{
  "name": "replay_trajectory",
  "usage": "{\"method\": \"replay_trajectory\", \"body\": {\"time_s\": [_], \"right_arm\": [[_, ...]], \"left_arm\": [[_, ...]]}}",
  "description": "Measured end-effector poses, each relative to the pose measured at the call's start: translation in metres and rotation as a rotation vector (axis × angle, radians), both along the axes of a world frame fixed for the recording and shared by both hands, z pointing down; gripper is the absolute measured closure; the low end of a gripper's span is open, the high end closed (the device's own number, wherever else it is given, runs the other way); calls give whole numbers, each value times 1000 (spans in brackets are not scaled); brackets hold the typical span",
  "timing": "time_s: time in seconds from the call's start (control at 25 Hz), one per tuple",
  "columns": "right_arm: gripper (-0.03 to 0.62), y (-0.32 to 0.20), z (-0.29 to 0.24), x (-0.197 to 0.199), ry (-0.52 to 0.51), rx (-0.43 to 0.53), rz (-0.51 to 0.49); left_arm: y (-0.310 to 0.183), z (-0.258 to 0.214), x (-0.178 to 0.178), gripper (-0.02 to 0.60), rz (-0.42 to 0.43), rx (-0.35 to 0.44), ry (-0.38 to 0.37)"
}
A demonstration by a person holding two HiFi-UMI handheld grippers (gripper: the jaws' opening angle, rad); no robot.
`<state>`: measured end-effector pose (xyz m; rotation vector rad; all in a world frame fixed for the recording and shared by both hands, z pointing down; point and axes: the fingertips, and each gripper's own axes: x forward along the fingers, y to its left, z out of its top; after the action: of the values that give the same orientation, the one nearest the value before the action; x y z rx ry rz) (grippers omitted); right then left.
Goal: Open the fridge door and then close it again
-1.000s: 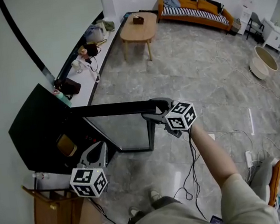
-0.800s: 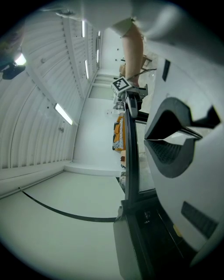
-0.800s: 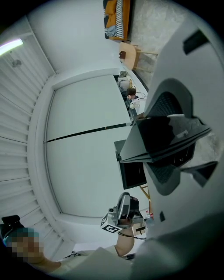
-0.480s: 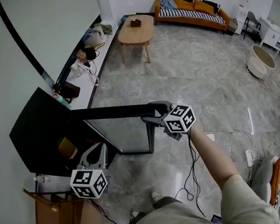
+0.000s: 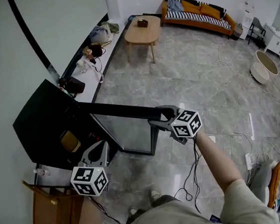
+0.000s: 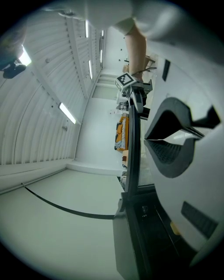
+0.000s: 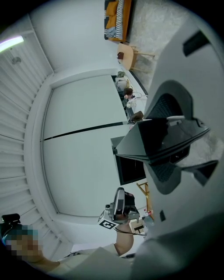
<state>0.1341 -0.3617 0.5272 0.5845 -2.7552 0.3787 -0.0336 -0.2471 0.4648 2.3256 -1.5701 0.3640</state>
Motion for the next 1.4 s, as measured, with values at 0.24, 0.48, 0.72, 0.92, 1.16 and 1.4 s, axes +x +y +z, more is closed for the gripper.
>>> {"method": "replay_trajectory", "body": {"time_s": [0.24,0.48,0.72,0.92,1.16,1.4], "right_arm": [[345,27,-2,-5,28,11,-8],[356,57,-1,-16,60,16,-4],[358,85,-2,-28,78,10,-11],[359,114,-4,-41,89,7,-31],[361,146,-4,-62,107,11,-55],[361,175,-3,-83,136,-4,-65]], "left_arm": [[20,-4,-10,572,-4,-3,-6],[46,-6,-23,572,-11,-4,-13],[77,-7,-40,572,-31,-8,-13],[106,-6,-56,572,-55,-14,-15],[138,-7,-80,572,-83,-17,-14],[171,-6,-100,572,-113,-17,-6]]}}
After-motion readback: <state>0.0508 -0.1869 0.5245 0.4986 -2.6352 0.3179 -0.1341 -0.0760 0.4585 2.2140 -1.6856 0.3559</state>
